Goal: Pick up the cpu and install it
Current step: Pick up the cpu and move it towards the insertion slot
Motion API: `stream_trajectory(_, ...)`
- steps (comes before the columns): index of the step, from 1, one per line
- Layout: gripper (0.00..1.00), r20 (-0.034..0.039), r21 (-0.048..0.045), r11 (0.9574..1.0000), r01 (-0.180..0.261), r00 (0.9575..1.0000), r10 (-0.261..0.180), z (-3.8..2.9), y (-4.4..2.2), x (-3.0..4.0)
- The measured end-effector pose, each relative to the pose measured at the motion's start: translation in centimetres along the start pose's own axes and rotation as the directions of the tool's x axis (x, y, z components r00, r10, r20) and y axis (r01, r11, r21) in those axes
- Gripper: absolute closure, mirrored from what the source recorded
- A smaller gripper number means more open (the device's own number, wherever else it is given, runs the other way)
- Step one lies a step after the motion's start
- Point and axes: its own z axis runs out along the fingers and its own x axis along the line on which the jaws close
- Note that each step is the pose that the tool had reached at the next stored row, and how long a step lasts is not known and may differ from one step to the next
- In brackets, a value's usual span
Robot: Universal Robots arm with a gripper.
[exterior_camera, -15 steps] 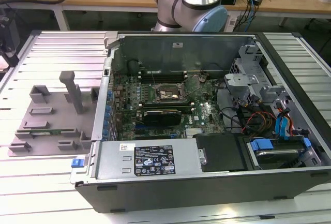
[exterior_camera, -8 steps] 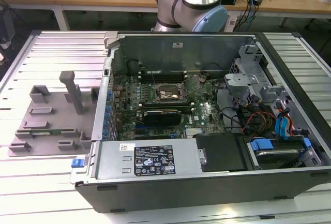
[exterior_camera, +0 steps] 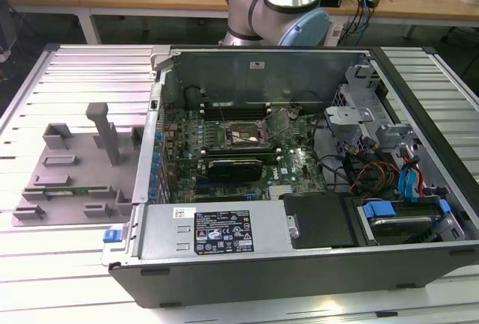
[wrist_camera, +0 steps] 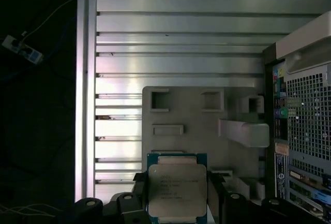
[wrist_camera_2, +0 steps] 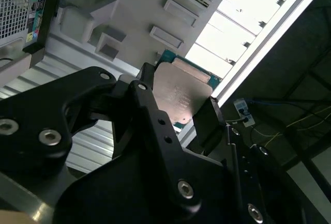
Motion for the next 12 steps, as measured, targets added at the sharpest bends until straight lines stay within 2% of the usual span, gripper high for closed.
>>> stream_trajectory(2, 0.45, 0.0, -0.0001, 1.0, 0.0, 1.0, 0.0, 0.01, 0.0, -0.43)
stream_trajectory(5, 0.45, 0.0, 0.0, 1.0, 0.0, 1.0, 0.0, 0.03, 0.0, -1.51)
stream_trajectory(7, 0.45, 0.0001, -0.0001, 1.0, 0.0, 1.0, 0.0, 0.07, 0.0, -2.86)
stream_trajectory(10, 0.45, 0.0, -0.0001, 1.0, 0.0, 1.0, 0.0, 0.1, 0.0, -4.36)
stream_trajectory(12, 0.45, -0.0002, 0.0, 1.0, 0.0, 1.0, 0.0, 0.12, 0.0, -5.64)
